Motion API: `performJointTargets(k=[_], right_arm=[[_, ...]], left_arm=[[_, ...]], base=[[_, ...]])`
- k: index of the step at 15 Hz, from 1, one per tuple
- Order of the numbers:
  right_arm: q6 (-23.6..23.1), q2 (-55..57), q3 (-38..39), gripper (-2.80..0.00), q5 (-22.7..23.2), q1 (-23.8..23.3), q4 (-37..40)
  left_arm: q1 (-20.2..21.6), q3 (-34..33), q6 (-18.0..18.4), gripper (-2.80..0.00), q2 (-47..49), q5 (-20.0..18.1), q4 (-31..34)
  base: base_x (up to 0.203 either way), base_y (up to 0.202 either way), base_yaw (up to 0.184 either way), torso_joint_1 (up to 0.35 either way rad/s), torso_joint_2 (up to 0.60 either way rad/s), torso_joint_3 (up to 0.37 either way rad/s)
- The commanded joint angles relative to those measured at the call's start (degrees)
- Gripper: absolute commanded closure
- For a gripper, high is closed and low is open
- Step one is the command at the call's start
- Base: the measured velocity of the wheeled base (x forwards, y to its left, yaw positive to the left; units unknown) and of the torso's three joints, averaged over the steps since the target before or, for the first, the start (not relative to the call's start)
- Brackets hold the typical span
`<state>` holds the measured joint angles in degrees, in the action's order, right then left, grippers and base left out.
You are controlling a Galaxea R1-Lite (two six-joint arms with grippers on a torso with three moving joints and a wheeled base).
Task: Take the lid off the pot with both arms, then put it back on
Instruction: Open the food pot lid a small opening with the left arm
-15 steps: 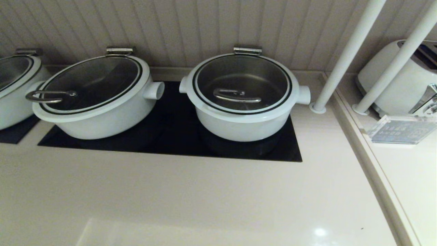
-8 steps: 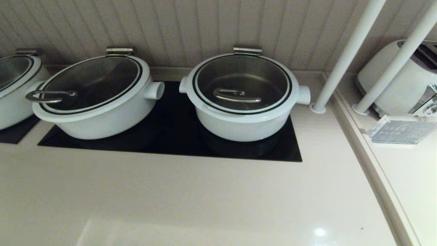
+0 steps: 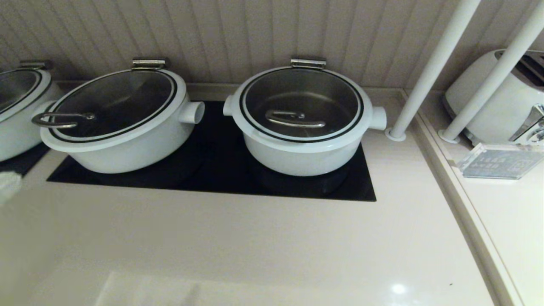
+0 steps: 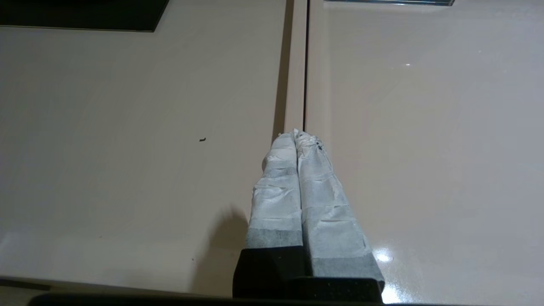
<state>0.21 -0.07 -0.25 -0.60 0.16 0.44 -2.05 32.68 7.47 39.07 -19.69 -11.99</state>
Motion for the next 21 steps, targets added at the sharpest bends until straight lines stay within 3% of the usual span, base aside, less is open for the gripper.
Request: performJointTargets(k=[1, 5, 12, 15, 21], right_arm=[[-0.03, 0.07, -0.02, 0.00, 0.07, 0.02, 0.00], [-0.03, 0.07, -0.02, 0.00, 0.07, 0.02, 0.00], [-0.03, 0.07, -0.02, 0.00, -0.02, 0.02, 0.00], [-0.31, 0.07, -0.02, 0.00, 0.21, 0.02, 0.00], [-1.35, 0.07, -0.02, 0.00, 0.69, 0.02, 0.09]], left_arm=[[-5.21, 8.38, -3.15, 0.00, 16.07, -1.19, -2.02], [-12.63, 16.50, -12.60, 0.00, 30.24, -1.93, -8.10], [-19.89, 20.36, -20.26, 0.00, 52.99, -2.25, -24.53], [-23.96, 22.94, -21.61, 0.00, 56.48, -2.21, -26.83], [-24.67, 23.04, -21.02, 0.00, 58.97, -2.20, -27.82]], base=[[0.000, 0.000, 0.000, 0.000, 0.00, 0.000], [0.000, 0.000, 0.000, 0.000, 0.00, 0.000], [0.000, 0.000, 0.000, 0.000, 0.00, 0.000], [0.000, 0.000, 0.000, 0.000, 0.00, 0.000], [0.000, 0.000, 0.000, 0.000, 0.00, 0.000]])
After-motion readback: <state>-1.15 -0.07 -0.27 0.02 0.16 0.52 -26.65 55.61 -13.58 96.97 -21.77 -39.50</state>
